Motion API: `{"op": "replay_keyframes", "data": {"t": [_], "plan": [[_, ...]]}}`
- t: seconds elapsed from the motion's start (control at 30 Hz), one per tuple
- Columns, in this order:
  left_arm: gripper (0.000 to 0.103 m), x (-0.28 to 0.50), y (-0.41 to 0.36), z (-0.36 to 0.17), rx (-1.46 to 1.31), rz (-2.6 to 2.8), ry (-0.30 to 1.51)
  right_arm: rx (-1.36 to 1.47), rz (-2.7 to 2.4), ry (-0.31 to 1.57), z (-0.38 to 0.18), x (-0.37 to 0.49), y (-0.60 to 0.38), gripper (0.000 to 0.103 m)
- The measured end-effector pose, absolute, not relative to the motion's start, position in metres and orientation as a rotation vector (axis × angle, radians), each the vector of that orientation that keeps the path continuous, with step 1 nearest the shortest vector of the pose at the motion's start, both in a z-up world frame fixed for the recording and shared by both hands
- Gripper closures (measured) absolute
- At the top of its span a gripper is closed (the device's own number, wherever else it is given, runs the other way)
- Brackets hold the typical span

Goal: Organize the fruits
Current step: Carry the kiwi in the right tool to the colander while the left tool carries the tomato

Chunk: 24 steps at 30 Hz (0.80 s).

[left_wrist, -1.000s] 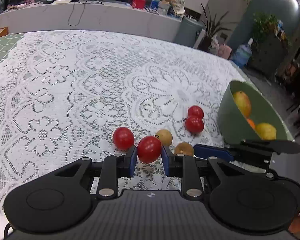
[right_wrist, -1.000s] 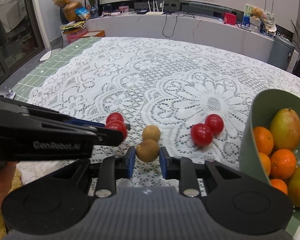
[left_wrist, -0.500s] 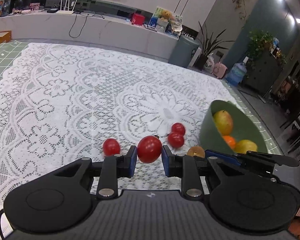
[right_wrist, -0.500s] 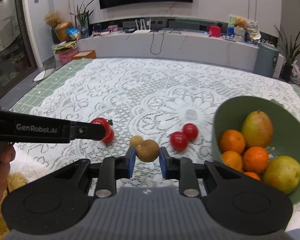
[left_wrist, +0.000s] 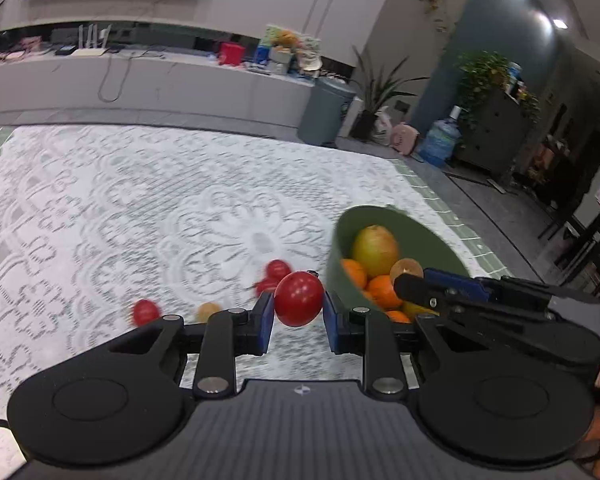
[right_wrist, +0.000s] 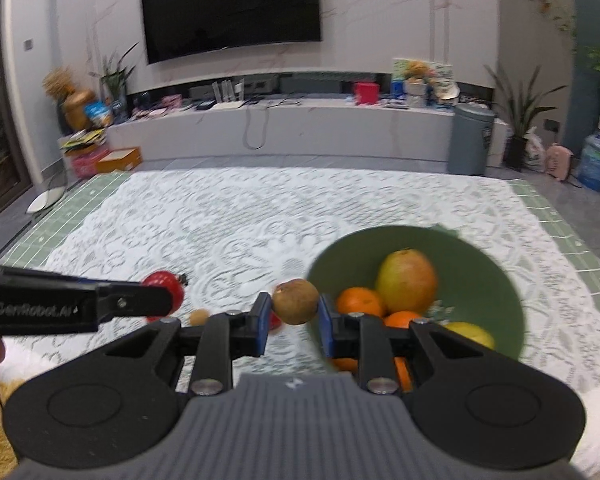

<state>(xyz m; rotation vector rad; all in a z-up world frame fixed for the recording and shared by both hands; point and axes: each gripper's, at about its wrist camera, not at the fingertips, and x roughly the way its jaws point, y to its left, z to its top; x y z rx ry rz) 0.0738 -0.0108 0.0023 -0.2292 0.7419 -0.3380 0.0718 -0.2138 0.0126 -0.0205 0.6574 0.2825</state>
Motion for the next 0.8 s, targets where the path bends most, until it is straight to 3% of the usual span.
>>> {"op": "replay_keyframes", "data": {"t": [0.3, 0.8], "plan": [[0.074, 0.083, -0.059, 0.017, -0.156, -0.418, 0.719, -0.017, 0.157, 0.636, 0.023, 0.075, -0.263, 0.081], [0.074, 0.124, -0.112, -0.005, -0.035, -0.475, 0.818, 0.139, 0.102, 0.784, -0.005, 0.106, -0.299, 0.081]]}}
